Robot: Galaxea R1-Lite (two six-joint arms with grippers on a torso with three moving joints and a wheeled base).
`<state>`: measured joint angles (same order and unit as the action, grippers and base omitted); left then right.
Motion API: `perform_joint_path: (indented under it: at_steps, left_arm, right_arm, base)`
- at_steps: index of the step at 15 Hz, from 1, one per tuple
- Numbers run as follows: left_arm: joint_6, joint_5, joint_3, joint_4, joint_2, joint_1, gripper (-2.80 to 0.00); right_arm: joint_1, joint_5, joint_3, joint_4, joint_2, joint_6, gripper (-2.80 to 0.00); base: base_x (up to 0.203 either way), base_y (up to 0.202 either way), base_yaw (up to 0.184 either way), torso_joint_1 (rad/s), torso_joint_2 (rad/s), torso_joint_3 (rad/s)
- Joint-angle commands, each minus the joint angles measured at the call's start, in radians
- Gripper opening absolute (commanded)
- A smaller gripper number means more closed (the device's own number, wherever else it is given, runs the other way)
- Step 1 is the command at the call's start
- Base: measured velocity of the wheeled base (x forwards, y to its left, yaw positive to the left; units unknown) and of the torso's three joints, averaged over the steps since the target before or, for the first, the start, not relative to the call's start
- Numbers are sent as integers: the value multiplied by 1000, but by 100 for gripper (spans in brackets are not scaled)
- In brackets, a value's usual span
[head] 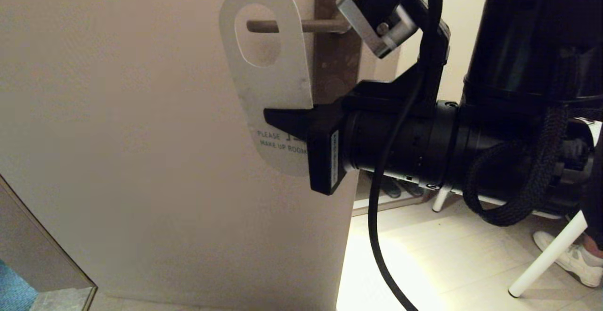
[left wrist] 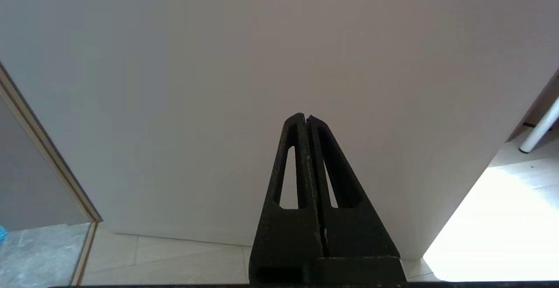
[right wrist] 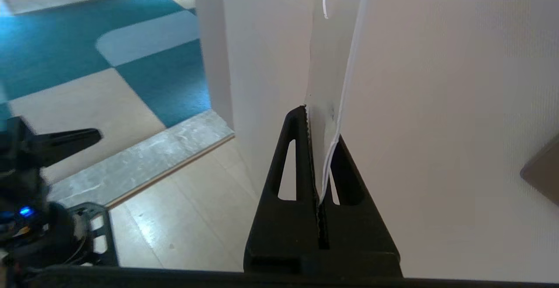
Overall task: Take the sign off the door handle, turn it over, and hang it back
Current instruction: Hand it to the other hand
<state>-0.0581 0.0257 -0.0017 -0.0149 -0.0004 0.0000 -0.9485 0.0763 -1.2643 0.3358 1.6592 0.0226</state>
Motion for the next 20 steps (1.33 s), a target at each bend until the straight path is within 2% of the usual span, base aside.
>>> perform_joint_path:
  at_steps: [1, 6, 9, 11, 17, 20]
  left_arm:
    - [0, 0, 0, 0, 0, 0, -280]
    - [0, 0, 0, 0, 0, 0, -280]
    - [0, 0, 0, 0, 0, 0, -280]
    - [0, 0, 0, 0, 0, 0, -280]
    - [0, 0, 0, 0, 0, 0, -280]
    - [24, -5, 0, 0, 0, -1, -280]
  right_arm:
    - [5, 21, 3, -1, -16, 0, -280]
    - [5, 116, 22, -50, -74, -3, -280]
    - [5, 147, 71, -48, -96, -24, -280]
    - [7, 197, 104, -44, -118, -32, -280]
    - [8, 210, 114, -44, -108, -35, -280]
    - [75, 322, 137, -44, -117, -34, -280]
  base:
    - [0, 0, 0, 0, 0, 0]
    - [0, 0, 0, 0, 0, 0]
    - [0, 0, 0, 0, 0, 0]
    - [0, 0, 0, 0, 0, 0]
    - [0, 0, 0, 0, 0, 0]
    - [0, 0, 0, 0, 0, 0]
